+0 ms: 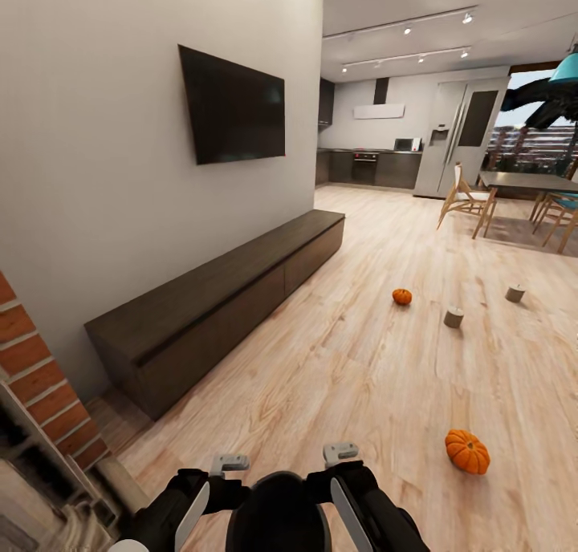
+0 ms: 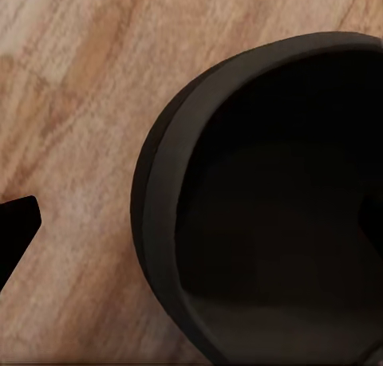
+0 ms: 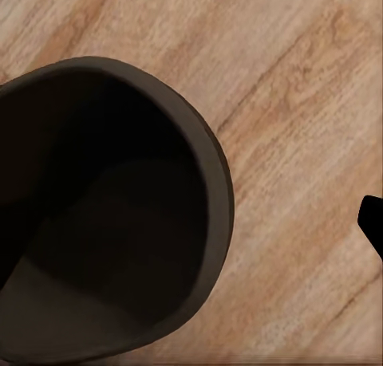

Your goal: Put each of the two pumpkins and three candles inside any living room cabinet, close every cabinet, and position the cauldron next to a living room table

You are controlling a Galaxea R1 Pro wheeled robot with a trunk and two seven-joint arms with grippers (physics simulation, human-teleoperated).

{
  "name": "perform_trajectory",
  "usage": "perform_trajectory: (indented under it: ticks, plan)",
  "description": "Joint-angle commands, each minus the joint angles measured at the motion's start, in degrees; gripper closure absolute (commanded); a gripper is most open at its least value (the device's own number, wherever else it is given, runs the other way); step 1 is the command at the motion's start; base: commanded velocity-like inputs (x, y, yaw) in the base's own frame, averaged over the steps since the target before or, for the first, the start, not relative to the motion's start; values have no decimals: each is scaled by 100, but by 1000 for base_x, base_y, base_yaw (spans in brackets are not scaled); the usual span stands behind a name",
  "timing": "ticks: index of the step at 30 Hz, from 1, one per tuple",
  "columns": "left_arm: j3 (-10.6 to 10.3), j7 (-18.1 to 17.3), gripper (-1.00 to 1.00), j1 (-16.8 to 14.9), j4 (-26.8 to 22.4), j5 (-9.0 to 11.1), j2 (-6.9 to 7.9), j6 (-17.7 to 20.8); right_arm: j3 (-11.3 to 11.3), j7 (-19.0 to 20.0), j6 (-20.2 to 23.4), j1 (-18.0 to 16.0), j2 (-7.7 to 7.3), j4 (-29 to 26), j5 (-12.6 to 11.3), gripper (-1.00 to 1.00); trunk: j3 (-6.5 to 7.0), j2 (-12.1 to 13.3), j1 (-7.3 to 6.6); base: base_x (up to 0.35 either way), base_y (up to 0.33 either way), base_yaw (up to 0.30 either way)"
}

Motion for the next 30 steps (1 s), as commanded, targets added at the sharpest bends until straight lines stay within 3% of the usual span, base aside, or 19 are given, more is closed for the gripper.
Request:
perform_trajectory:
  ticks: [1,17,30]
  plan:
    - [-19,20,-100,-2,-8,58,3,30,9,-53,18,-3,0,-6,-60,-100,-6,-3,-2,-38,0,0]
    - [-13,28,-100,-2,-8,67,-1,30,18,-53,19,-3,0,-4,-60,-100,-6,-3,-2,-6,0,0]
    - [-13,23,-100,-2,-8,82,0,22,18,-53,19,-3,0,2,-60,-100,-239,-524,284,0,0,0]
